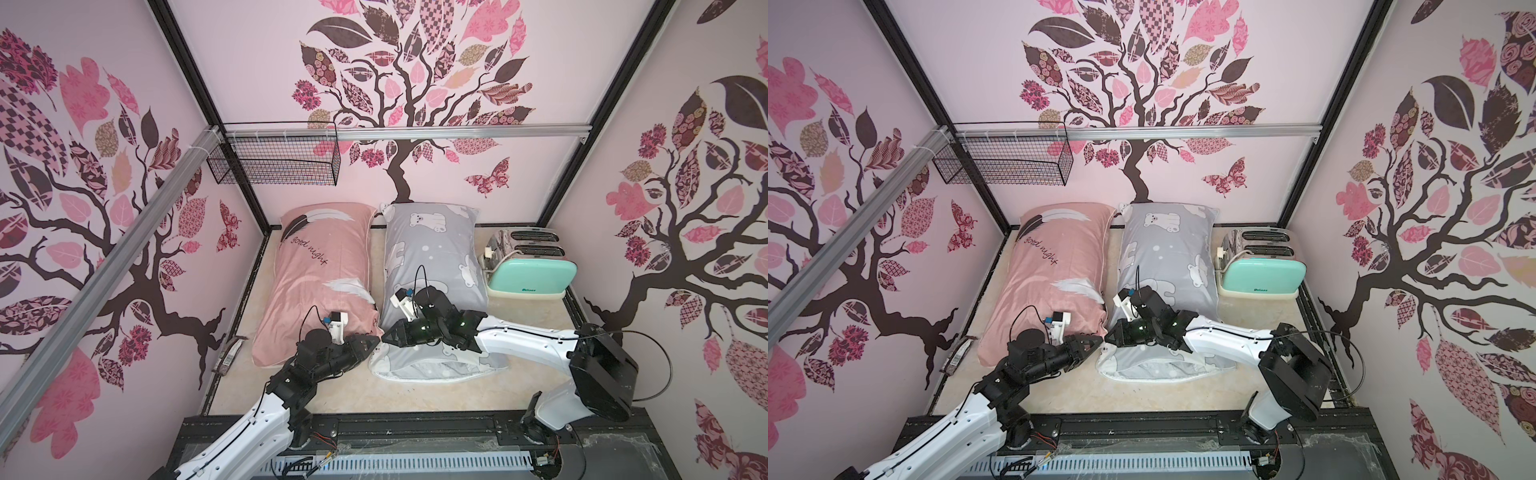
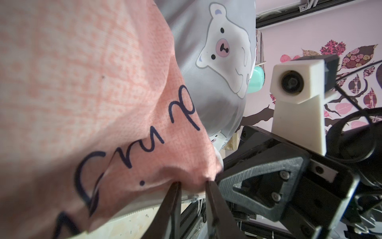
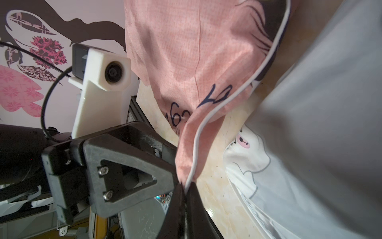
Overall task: Zip up pillowcases
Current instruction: Zip the zipper on the pillowcase.
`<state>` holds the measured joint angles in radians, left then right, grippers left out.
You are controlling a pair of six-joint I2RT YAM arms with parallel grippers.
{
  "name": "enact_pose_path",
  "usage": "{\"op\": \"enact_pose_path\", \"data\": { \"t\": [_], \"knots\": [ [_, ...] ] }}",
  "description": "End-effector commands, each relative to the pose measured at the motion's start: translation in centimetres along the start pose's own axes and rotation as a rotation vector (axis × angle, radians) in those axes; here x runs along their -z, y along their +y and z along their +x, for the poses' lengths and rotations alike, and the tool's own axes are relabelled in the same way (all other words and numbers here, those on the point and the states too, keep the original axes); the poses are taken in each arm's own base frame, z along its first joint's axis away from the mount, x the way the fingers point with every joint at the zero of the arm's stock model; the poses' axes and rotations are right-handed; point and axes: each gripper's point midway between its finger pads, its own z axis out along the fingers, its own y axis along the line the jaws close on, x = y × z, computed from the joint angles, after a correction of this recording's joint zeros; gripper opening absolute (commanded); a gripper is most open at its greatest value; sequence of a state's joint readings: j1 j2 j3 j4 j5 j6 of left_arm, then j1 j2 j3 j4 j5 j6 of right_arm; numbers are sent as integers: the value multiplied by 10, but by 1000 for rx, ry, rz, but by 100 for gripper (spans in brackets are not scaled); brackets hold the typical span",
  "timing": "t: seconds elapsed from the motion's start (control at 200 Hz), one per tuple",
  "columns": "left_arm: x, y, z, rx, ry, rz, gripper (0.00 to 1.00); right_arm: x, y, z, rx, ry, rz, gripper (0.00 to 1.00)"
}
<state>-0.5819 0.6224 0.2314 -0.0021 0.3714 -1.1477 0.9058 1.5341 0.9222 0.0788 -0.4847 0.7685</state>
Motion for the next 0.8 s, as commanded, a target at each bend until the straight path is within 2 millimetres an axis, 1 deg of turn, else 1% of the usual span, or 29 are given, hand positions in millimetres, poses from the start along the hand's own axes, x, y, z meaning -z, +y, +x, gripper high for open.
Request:
{"op": "enact_pose_path", "data": {
  "t": [0.0,0.16,0.43,0.575,0.79],
  "knots": [
    [1,0,4,-3,20,8,32,-3,2,-3,-25,-4,-38,0],
    [0,6,5,15,14,4,33,-3,2,-3,-40,1,-60,0],
    [0,0,2,14,7,23,33,-2,-2,-3,-60,-1,-74,0],
    [-1,-3,2,17,7,35,31,-4,-2,-2,-66,5,-82,0],
    [0,-3,2,16,11,24,27,-4,-9,-5,-79,-4,-68,0]
  ]
}}
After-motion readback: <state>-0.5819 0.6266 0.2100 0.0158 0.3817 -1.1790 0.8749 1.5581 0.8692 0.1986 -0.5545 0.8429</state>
